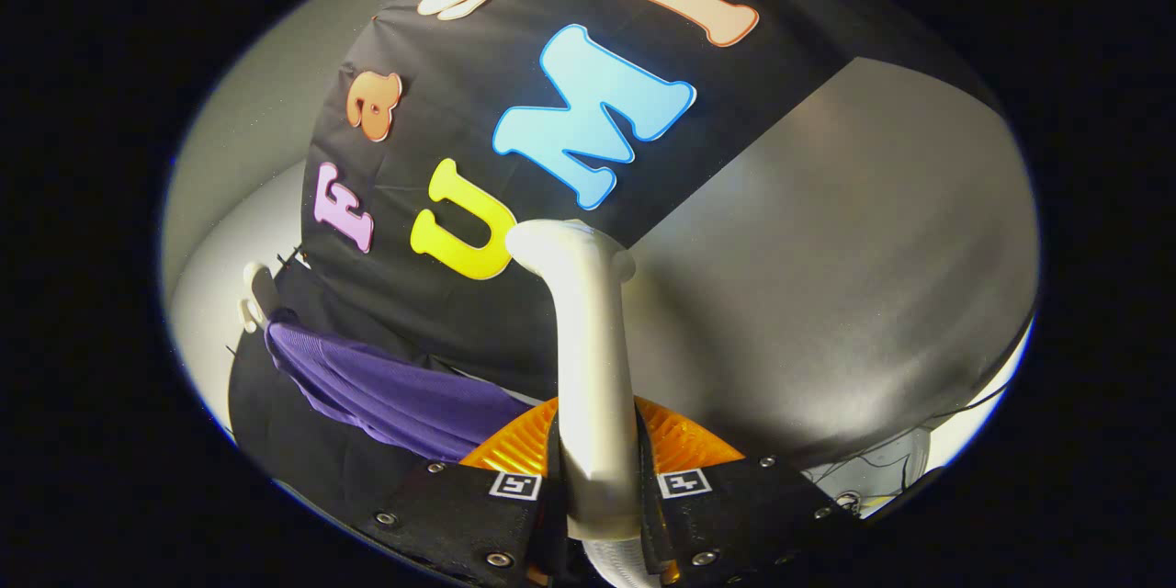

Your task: Iron the clothes twice with a garment steamer, once on the left side and once on the right side.

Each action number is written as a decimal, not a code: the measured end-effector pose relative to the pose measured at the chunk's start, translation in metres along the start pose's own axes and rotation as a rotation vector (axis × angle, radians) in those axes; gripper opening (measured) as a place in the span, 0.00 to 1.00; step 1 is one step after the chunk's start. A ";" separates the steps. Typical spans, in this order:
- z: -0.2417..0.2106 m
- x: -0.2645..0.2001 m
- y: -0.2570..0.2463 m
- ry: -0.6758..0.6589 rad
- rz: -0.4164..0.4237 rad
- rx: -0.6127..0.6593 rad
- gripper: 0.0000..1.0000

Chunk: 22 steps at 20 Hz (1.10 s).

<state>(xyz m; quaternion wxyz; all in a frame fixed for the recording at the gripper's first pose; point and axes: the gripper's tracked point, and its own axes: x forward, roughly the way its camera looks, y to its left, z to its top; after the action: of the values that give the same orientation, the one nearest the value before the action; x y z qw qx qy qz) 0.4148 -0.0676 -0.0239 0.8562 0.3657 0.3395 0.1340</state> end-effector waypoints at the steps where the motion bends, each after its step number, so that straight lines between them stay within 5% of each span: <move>1: -0.012 -0.007 0.010 -0.018 -0.014 -0.036 0.31; 14: -0.147 -0.069 0.138 -0.316 -0.224 -0.323 0.31; 22: -0.194 -0.060 0.233 -0.464 -0.237 -0.626 0.31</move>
<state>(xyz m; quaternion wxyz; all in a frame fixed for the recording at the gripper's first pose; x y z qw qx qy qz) 0.2431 0.1697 0.0752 0.9895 0.0665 0.1200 0.0452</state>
